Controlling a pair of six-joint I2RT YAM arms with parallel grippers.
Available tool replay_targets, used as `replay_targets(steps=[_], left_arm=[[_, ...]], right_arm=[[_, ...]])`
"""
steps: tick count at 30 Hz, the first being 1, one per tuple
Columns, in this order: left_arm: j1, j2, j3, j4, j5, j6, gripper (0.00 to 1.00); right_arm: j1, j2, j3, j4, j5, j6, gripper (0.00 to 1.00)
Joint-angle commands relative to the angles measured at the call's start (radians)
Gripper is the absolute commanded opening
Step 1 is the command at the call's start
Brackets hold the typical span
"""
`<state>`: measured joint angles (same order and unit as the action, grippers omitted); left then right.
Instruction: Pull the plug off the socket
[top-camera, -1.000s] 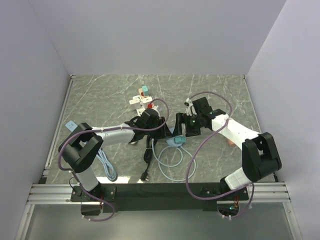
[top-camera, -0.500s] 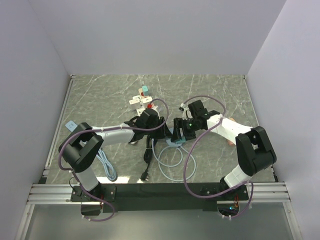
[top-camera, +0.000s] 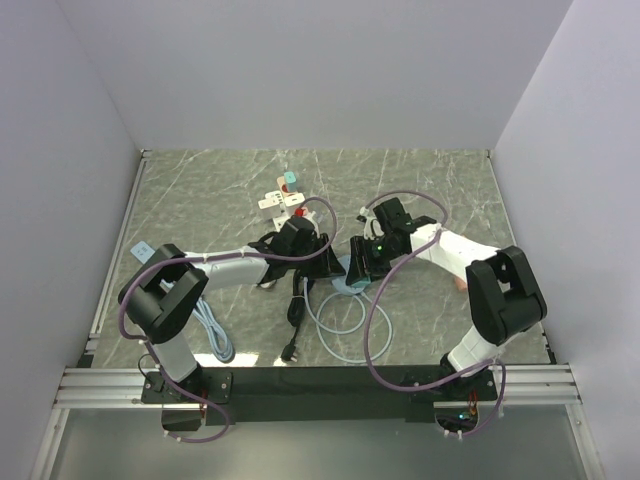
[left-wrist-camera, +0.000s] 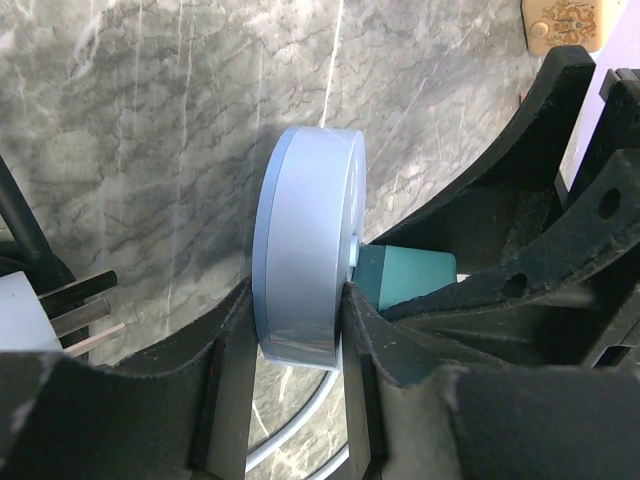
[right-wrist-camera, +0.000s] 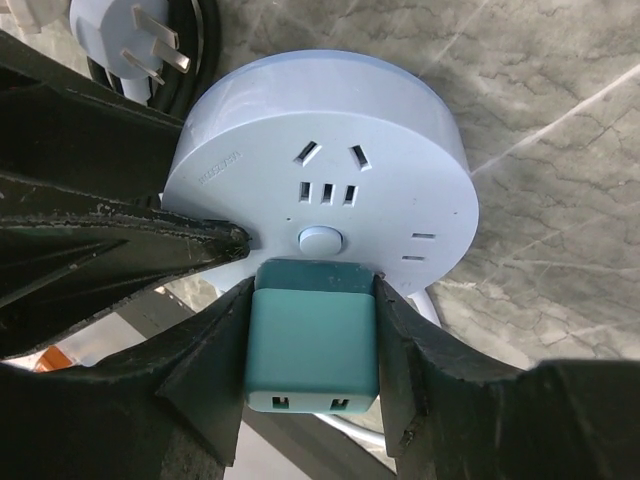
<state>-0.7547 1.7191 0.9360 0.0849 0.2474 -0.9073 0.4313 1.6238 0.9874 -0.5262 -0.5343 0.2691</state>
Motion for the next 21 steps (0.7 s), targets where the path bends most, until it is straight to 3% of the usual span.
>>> replay_targets(steps=[1,12,21], left_arm=[[-0.006,0.016,-0.02,-0.028,-0.003,0.024,0.0],[-0.005,0.037,-0.086,0.001,-0.017,0.03,0.0],[0.0,0.02,-0.094,0.001,-0.025,0.028,0.0]], right_arm=[[0.011,-0.005,0.057,-0.047,-0.018,0.002,0.0],[-0.046,-0.154,0.275,-0.323,0.043,-0.025,0.0],[-0.131,-0.22,0.205,-0.253,-0.073,-0.024,0.0]])
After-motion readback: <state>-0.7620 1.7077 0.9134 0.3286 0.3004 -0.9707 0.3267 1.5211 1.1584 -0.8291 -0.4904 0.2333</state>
